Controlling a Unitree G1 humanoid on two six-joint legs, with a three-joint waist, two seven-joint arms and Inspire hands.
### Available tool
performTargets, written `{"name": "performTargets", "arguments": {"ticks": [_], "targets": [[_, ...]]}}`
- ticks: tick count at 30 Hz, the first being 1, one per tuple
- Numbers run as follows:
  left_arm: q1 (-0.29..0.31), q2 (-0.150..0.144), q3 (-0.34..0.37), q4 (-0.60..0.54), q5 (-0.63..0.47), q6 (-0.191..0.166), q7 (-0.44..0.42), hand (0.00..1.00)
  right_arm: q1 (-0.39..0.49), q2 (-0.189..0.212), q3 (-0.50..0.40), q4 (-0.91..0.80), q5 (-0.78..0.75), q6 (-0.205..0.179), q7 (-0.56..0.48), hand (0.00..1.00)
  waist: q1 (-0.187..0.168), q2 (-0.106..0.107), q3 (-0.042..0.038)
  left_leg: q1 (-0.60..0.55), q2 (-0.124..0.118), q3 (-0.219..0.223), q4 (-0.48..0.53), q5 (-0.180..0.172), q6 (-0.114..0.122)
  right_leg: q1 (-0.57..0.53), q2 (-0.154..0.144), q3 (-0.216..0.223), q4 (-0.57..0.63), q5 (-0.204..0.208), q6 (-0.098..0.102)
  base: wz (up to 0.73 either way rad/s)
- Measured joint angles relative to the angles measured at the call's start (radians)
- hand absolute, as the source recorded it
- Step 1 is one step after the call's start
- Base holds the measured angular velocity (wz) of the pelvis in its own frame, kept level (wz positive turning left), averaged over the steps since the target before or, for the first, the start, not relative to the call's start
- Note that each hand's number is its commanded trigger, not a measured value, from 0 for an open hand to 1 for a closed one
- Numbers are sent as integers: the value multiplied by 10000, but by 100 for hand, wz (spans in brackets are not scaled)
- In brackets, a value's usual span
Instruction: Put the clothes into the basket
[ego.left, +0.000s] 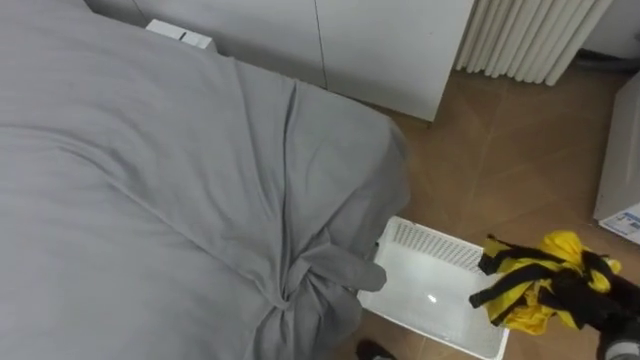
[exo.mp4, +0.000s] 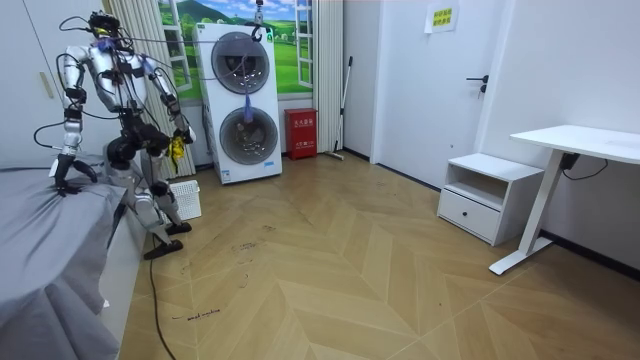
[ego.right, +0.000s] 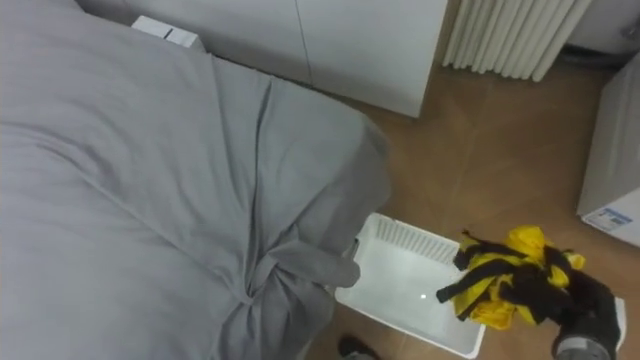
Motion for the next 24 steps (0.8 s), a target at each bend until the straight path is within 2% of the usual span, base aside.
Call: {"name": "performTargets", "arguments": {"ticks": [2, 3, 4, 8, 14, 19, 24], "targets": [[-330, -20, -57, 253, 2, -161, 55, 0, -75, 1, 56, 278, 46, -127, 59, 75, 120, 10, 6, -212, -105, -159, -10, 46, 74, -250, -86, -97, 194, -90, 13, 22], [-493, -26, -135, 322, -51, -224, 175, 0, -175, 4, 100, 551, 115, -232, 69, 34, 183, 2, 12, -353, -158, -229, -7, 87, 136, -423, -138, -162, 324, -145, 24, 28], [-529, -47, -139, 329, -141, -263, 253, 0, -242, 4, 134, 650, 167, -245, 58, 0, 200, 2, 13, -424, -172, -251, -1, 101, 155, -501, -157, -179, 342, -149, 29, 19], [-731, -171, -355, 335, -671, -369, 921, 0, -758, 20, 421, 1263, 462, -454, -68, 0, 239, 29, 11, -893, -260, -453, 11, 146, 229, -938, -292, -402, 477, -212, 55, 19], [-848, -266, -679, 338, -1182, -789, 1446, 0, -959, 74, 602, 2119, 809, -551, -154, 0, 604, 59, 8, -1143, -293, -736, -3, 162, 254, -1091, -388, -639, 448, -284, 24, 14], [-1083, -300, -913, 504, -1356, -794, 1467, 0, -1341, 145, 626, 2895, 1020, -577, -195, 0, 780, 72, 2, -1173, -337, -1015, -18, 163, 254, -1092, -477, -883, 451, -363, -24, 9], [-1142, -319, -924, 575, -1397, -797, 1482, 0, -1439, 217, 675, 3006, 1181, -624, -198, 0, 789, 89, -7, -1175, -341, -1275, -11, 173, 243, -1034, -536, -1136, 457, -407, -89, 9]]}}
